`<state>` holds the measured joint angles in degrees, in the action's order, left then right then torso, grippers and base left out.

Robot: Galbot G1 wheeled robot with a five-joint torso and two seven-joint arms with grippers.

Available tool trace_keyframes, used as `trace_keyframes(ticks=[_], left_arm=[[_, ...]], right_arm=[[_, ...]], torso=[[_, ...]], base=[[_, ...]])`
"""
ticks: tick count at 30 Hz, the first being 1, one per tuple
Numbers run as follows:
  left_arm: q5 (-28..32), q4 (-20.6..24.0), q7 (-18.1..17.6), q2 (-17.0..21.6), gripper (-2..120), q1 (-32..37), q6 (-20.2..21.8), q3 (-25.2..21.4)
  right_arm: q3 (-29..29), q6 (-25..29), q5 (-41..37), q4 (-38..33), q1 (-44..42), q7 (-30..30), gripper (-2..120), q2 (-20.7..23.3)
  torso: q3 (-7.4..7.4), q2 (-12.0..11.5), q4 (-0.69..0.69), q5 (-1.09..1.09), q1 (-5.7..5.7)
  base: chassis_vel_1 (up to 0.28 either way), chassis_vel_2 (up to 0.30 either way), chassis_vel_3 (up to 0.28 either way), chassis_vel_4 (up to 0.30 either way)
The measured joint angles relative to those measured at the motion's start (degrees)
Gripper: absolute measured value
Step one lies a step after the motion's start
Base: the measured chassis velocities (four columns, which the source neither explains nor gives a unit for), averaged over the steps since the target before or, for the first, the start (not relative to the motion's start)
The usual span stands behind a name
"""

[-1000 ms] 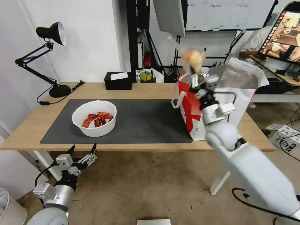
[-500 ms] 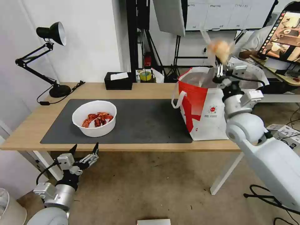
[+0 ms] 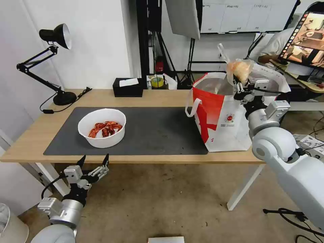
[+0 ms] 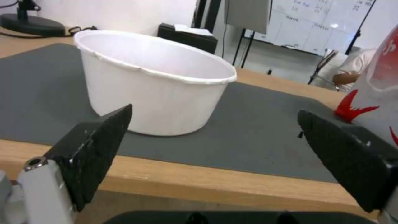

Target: Pick up the trash from the table and place it into the takeout bag.

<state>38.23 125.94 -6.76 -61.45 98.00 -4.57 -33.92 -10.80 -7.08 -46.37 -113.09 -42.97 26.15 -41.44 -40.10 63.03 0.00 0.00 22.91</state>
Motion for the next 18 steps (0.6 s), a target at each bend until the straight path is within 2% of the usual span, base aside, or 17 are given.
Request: trace_keyframes(ticks=[14,18], left_arm=[[-0.3,0.3,0.0,-0.4,100,0.4,0.2,0.3],[-0.3,0.3,-0.1,-0.5,100,0.2,0.2,0.5]], right_arm=[[-0.4,-0.9,-1.5,-0.4,-0.6,0.0,98,0.9],[-0.3,-1.2,-1.6,-0.6,-0.6,-0.3,100,1.1]], torso=[[0.0,0.0,0.0,0.0,0.0],[0.0,0.0,0.0,0.0,0.0]], base=[[0.0,0.0,0.0,0.0],[0.0,0.0,0.0,0.0]])
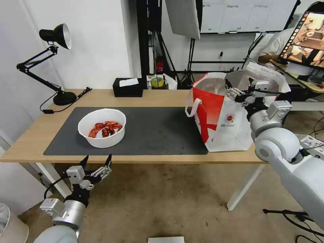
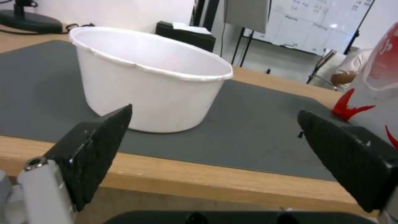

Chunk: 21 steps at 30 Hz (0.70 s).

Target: Pick up the trash from the table and place it into the takeout bag.

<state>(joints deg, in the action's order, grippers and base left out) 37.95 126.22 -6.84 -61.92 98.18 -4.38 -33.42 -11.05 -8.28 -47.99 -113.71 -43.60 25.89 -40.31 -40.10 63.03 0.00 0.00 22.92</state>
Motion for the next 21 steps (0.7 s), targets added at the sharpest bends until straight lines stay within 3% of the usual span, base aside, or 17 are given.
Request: trace_keyframes(ticks=[13,21], left_arm=[[0.2,-0.1,-0.2,0.5,100,-0.7,0.1,-0.1],[0.3,-0.2,-0.2,0.2,100,-0.6,0.1,-0.5]], right_arm=[[-0.2,0.4,-0.4,-0.9,-0.4,-0.8,100,0.1],[-4.2,2.7,-1.5,-8.4,-6.9,-5.3,100,1.3]], torso=[[0.0,0.0,0.0,0.0,0.0],[0.0,0.0,0.0,0.01,0.01]], base=[[0.0,0.0,0.0,0.0],[0.0,0.0,0.0,0.0]])
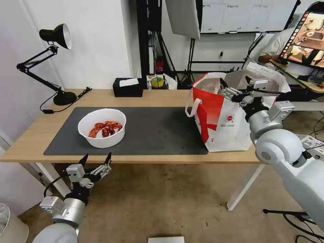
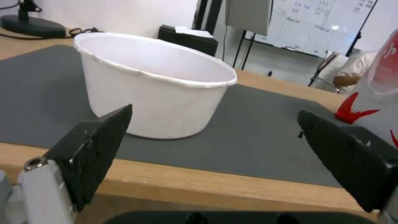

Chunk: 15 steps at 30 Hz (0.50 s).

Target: Pick up the trash from the table and place it into the takeout bag.

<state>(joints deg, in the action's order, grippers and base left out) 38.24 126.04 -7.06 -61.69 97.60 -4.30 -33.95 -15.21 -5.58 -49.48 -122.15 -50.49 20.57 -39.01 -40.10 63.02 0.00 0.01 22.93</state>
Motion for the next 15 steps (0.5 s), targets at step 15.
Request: trace_keyframes(ticks=[15], left_arm=[[-0.5,0.4,0.3,-1.3,100,2.3,-0.4,-2.5]], right_arm=[[-3.8,2.6,11.2,-8.4,-21.4,-1.9,100,-4.0]], torso=[[0.0,0.0,0.0,-0.01,-0.01]], base=[[0.0,0.0,0.0,0.0]])
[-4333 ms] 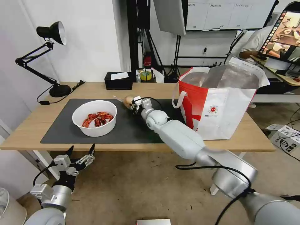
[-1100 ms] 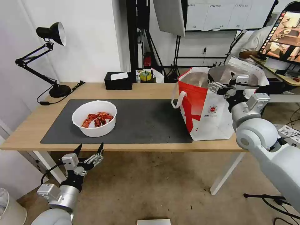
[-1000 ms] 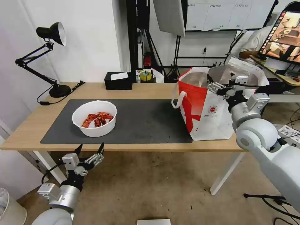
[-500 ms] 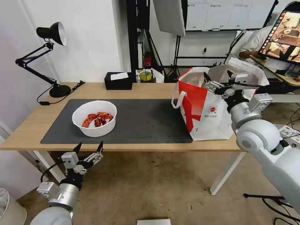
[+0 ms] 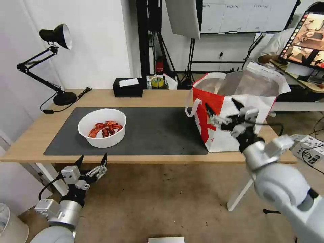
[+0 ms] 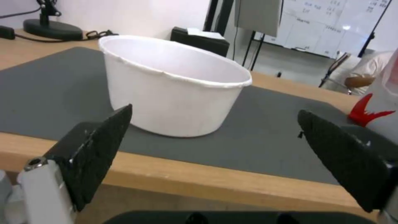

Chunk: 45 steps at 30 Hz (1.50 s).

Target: Pick up the trash from the table and place it into the takeout bag.

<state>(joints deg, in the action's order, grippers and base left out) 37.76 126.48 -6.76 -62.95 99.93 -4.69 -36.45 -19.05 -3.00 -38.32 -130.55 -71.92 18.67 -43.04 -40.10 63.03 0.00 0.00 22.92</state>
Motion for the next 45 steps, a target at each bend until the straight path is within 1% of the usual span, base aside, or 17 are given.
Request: trace_keyframes(ticks=[1,2,5,6,10,11,13,17,28,36,40,42,43,44,45], left_arm=[[0.0,0.0,0.0,0.0,100,0.1,0.0,-0.1],[0.0,0.0,0.0,0.0,100,0.1,0.0,-0.1],[0.0,0.0,0.0,0.0,100,0.2,0.0,-0.1],[0.0,0.0,0.0,0.0,100,0.2,0.0,-0.1],[-0.1,0.0,0.0,0.2,100,0.2,-0.1,-0.2],[-0.1,0.0,0.0,0.2,100,0.2,-0.1,-0.2],[-0.1,-0.1,0.0,0.2,100,0.1,-0.1,0.0],[-0.1,-0.2,0.0,0.4,100,0.1,-0.1,0.1],[-0.1,-0.2,0.1,0.4,100,0.3,-0.1,0.2],[-0.2,-0.1,0.2,0.1,100,0.7,-0.2,0.1],[0.9,-0.1,-0.1,1.6,100,-0.2,-0.2,-0.2],[1.9,0.0,-0.6,2.9,100,-1.0,0.0,-0.5],[3.3,0.1,-1.3,4.4,100,-2.0,0.4,-0.9],[3.3,0.1,-1.3,4.4,100,-2.0,0.4,-0.9],[4.9,0.2,-2.2,6.4,100,-3.4,0.9,-1.3]], right_arm=[[-0.2,0.8,1.7,0.2,-2.2,-0.1,100,-0.9],[-0.2,0.8,1.7,0.2,-2.2,-0.1,100,-0.9],[-0.4,3.4,5.3,0.9,-6.9,-0.1,100,-3.5],[-0.4,3.4,5.3,0.9,-6.9,-0.1,100,-3.5],[-0.3,5.6,8.8,2.1,-12.0,0.0,100,-6.8],[-0.3,5.6,8.8,2.1,-12.0,0.0,100,-6.8],[0.1,7.3,11.2,4.0,-14.4,0.1,100,-8.7],[0.3,9.0,13.3,6.2,-16.8,0.3,100,-10.4],[1.7,10.0,15.1,8.3,-19.7,0.4,100,-13.0],[1.9,10.0,15.5,8.5,-19.9,0.4,100,-13.1],[1.9,10.0,15.5,8.5,-19.9,0.3,100,-13.1],[1.9,9.9,15.4,8.5,-19.9,0.3,100,-13.1],[1.9,9.9,15.4,8.5,-19.9,0.3,100,-13.1],[1.9,9.9,15.4,8.5,-19.9,0.3,100,-13.1],[1.9,9.9,15.4,8.5,-19.8,0.3,100,-13.1]], torso=[[0.0,0.0,0.0,0.01,0.0],[0.0,0.0,0.0,0.01,0.0],[0.0,0.0,0.0,0.0,0.0],[0.0,0.0,0.0,0.0,0.0],[0.0,0.0,0.0,0.0,0.0],[0.0,0.0,0.0,0.0,0.0],[0.0,0.0,0.0,0.01,0.0],[0.0,0.0,0.0,0.0,0.0],[0.0,0.0,0.0,0.01,0.0],[0.0,0.0,0.0,0.01,0.0],[0.0,0.0,-0.01,0.01,0.0],[0.0,0.0,-0.01,0.01,0.0],[0.0,0.0,-0.01,0.01,-0.01],[0.0,0.0,-0.01,0.01,-0.01],[0.0,0.0,-0.01,0.0,0.0]], base=[[0.0,0.0,0.0,0.0],[0.0,0.0,0.0,0.0],[0.0,0.0,0.0,0.0],[0.0,0.0,0.0,0.0],[0.0,0.0,0.0,0.0],[0.0,0.0,0.0,0.0],[0.0,0.0,0.0,0.0],[0.0,0.0,0.0,0.0],[0.0,0.0,0.0,0.0],[0.0,0.0,0.0,0.0],[0.0,0.0,0.0,0.0],[0.0,0.0,0.0,0.0],[0.0,0.0,0.0,0.0],[0.0,0.0,0.0,0.0],[0.0,0.0,0.0,0.0]])
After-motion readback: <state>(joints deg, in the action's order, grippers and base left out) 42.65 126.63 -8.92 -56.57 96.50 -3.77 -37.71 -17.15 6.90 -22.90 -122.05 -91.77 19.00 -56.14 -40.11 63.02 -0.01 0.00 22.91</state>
